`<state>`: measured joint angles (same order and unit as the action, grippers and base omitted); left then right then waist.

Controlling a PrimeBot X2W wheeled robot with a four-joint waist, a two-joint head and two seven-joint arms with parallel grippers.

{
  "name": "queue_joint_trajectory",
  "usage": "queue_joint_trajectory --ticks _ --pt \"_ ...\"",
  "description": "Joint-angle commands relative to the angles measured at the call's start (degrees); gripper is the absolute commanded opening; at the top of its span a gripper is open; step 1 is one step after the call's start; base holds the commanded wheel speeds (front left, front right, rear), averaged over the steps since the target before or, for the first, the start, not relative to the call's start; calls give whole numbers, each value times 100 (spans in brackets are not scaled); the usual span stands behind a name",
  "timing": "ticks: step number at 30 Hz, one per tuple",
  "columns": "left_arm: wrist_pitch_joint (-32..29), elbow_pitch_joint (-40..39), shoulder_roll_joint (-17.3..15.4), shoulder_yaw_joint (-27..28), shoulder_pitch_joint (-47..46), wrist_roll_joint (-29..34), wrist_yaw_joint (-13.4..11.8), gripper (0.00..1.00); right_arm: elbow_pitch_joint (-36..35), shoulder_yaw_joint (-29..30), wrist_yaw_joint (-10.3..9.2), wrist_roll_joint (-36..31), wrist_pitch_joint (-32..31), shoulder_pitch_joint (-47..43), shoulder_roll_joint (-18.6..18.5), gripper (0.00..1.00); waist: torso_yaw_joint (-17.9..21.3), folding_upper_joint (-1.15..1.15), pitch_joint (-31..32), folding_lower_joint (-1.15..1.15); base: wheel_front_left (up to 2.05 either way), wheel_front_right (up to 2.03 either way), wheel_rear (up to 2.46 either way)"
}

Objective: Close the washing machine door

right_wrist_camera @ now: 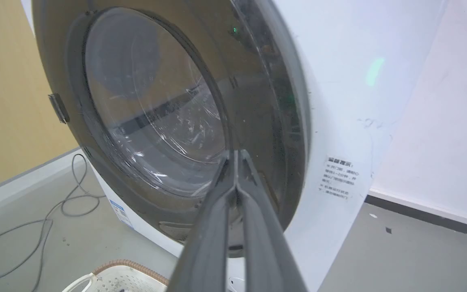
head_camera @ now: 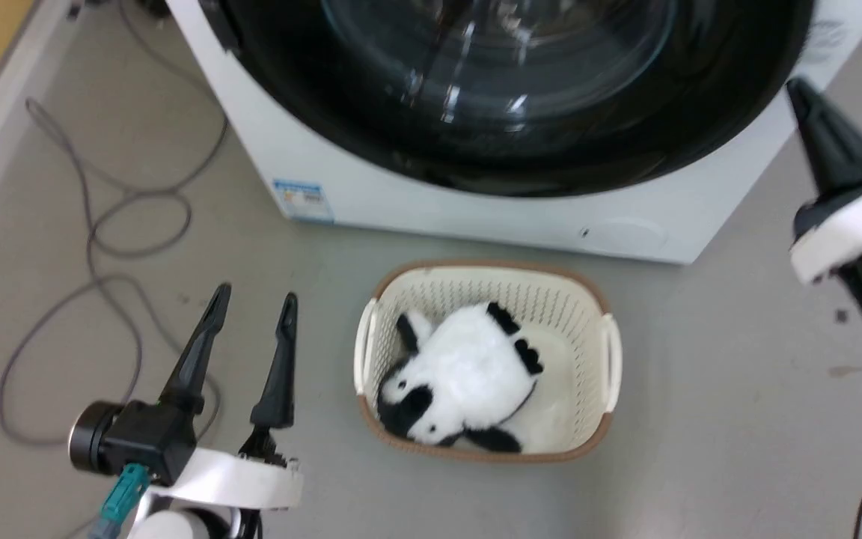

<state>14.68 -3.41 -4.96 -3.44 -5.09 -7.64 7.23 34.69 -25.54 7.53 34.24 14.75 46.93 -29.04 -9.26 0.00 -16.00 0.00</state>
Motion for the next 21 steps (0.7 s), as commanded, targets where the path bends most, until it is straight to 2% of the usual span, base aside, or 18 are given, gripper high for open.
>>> queue_joint_trajectory --ticks 1,5,6,13,21 --pt "31 40 11 61 139 40 25 100 -254 224 -4 -112 22 -345 130 0 244 0 404 0 0 0 0" --pt "31 109 36 177 331 88 25 100 -855 835 -4 -423 23 -1150 420 0 389 0 686 0 0 0 0" --pt "31 145 54 211 429 119 25 100 -1142 1134 -4 -593 23 -1555 580 0 436 0 821 0 0 0 0" --pt "31 362 111 314 735 186 25 100 -2173 2197 -4 -1394 24 -3114 1367 0 524 0 1178 0 0 0 0" --pt "32 517 149 324 918 213 25 100 -3024 2855 -4 -2237 24 -4457 2234 0 583 0 1398 0 0 0 0"
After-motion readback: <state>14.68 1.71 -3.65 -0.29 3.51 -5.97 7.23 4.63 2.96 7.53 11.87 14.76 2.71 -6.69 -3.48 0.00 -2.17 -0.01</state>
